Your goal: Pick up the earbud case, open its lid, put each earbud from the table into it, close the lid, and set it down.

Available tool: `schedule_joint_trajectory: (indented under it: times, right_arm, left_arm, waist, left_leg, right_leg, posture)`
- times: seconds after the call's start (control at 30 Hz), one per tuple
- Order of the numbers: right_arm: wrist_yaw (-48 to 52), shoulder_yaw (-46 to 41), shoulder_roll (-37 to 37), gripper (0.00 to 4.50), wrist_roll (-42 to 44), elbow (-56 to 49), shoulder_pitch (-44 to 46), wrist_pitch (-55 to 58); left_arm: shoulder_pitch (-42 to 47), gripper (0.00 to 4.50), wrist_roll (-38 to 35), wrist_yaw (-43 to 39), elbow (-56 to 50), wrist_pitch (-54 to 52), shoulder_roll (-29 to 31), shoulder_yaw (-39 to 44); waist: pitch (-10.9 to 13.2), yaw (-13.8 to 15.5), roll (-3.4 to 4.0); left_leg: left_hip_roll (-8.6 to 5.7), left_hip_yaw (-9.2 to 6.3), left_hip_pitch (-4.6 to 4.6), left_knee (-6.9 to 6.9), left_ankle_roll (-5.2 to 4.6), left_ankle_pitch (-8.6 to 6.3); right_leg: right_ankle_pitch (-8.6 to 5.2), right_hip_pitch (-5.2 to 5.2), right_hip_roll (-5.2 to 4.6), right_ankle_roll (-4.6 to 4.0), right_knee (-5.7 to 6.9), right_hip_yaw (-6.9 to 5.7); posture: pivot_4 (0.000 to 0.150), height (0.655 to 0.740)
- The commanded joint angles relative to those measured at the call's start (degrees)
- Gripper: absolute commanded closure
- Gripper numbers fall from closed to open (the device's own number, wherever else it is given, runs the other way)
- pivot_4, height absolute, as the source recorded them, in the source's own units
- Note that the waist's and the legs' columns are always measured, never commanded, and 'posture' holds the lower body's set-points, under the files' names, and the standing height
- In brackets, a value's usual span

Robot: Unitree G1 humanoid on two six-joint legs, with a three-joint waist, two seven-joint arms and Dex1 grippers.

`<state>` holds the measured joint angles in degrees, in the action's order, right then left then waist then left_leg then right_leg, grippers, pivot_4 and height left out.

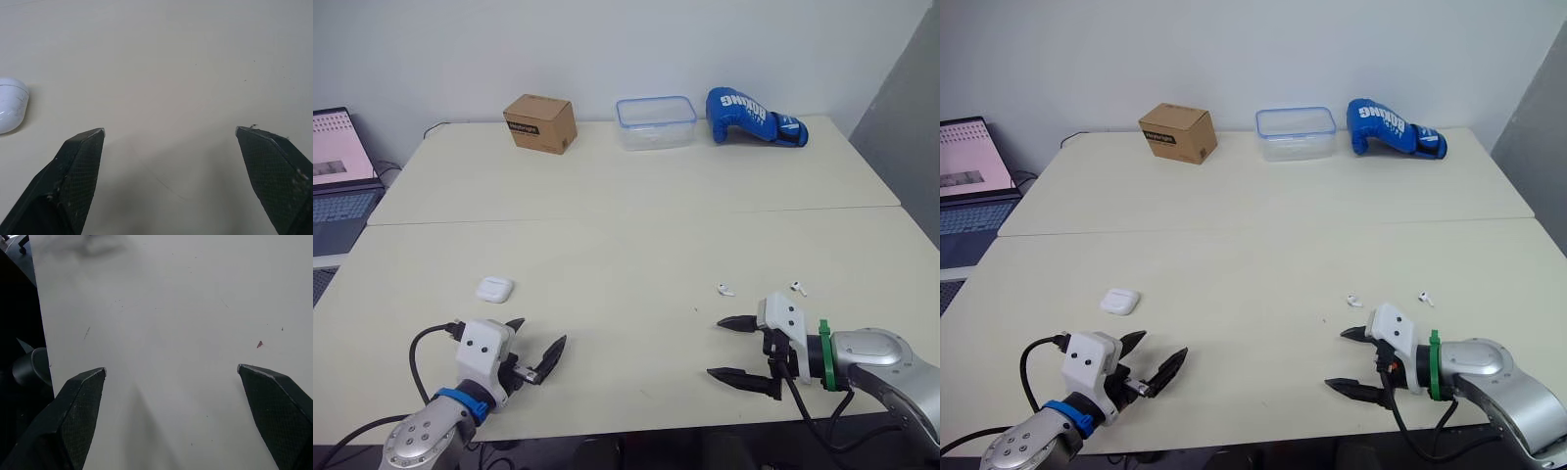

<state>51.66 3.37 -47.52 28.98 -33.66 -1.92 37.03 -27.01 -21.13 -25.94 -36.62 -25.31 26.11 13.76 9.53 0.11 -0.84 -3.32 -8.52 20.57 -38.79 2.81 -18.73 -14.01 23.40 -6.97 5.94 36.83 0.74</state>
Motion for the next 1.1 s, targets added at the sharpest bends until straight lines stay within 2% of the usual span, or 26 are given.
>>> schedule_joint_trajectory:
  times: [0.03,0.6,0.77,1.1]
  right_arm:
    - [-0.15,-1.07,-0.31,0.0,1.29,-2.66,0.37,0.53]
    - [1.17,-1.68,0.07,0.0,1.03,-0.64,2.16,-2.27]
    - [4.52,-3.23,0.08,0.0,3.25,1.88,8.68,-3.83]
    - [8.35,-4.38,3.96,0.0,9.71,8.32,24.18,-3.0]
  left_arm:
    - [-0.26,0.02,-0.1,-0.38,-1.96,0.37,0.38,0.08]
    - [3.28,0.02,-2.52,0.04,-1.56,-3.15,1.08,2.4]
    - [7.66,0.02,-10.1,-1.74,-0.7,-4.76,2.74,10.36]
    - [8.73,0.02,-11.76,-1.6,5.42,-7.28,6.33,17.48]
  waist:
    - [0.0,0.0,0.0]
    - [0.0,-0.03,0.0]
    - [0.0,-0.13,0.01]
    - [0.02,-0.25,0.01]
  left_leg:
    - [0.0,0.0,0.0,0.0,0.0,0.0]
    - [0.0,-0.01,0.0,0.0,0.0,0.0]
    - [0.02,-0.03,-0.02,0.0,0.01,0.01]
    - [0.02,-0.06,0.0,0.03,0.02,0.01]
  right_leg:
    - [0.0,0.0,0.0,0.0,0.0,0.0]
    - [0.0,0.0,0.0,0.0,0.01,-0.01]
    - [0.0,0.0,0.02,0.0,0.03,-0.04]
    - [0.0,0.02,0.02,-0.01,-0.02,-0.06]
  posture:
    - [0.15,0.7307]
    - [0.15,0.7307]
    - [0.15,0.7307]
    - [0.15,0.7307]
